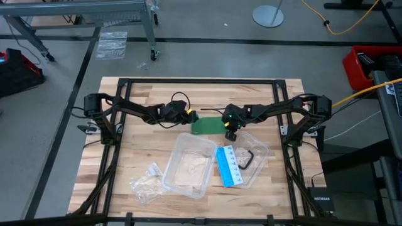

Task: Roll bandage
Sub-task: Roll the green bandage

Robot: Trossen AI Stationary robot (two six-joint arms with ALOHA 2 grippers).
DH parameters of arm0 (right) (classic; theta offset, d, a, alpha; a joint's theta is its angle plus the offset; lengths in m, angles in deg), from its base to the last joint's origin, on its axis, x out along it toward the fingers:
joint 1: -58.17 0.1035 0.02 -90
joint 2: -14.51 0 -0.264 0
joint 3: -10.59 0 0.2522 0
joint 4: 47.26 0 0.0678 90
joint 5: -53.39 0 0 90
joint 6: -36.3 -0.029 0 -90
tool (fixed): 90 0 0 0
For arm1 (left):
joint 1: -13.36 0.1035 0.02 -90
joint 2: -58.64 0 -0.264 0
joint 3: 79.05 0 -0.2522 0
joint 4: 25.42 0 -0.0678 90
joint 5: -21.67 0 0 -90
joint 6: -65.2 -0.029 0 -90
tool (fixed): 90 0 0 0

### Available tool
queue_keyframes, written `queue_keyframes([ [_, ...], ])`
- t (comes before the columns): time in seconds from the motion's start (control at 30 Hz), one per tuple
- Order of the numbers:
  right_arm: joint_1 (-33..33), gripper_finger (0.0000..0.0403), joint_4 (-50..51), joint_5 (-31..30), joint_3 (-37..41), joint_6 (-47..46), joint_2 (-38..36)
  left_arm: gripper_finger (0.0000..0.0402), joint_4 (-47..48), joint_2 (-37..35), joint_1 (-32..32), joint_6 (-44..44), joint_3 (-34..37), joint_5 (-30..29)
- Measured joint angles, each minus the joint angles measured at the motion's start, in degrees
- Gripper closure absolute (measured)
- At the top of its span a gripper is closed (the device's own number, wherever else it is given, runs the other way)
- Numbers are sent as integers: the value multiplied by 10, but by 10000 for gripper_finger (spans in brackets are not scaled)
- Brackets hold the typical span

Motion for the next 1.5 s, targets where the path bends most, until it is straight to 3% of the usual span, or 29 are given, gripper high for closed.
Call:
queue_keyframes([
  [0.47,-1,395,18,-4,2,0,-17,400,55,-20,33,-28,0,-1],
  [0.7,-1,395,19,-5,2,0,-17,400,179,-56,31,-25,0,-1],
  [0.83,-1,395,19,-5,2,-1,-17,400,196,-49,15,-12,0,-1],
  [1.1,-1,395,19,-5,1,-1,-17,400,180,-6,-12,21,0,-1],
  [1.5,-1,395,16,-5,-2,-2,-18,400,21,56,-16,42,-17,13],
])
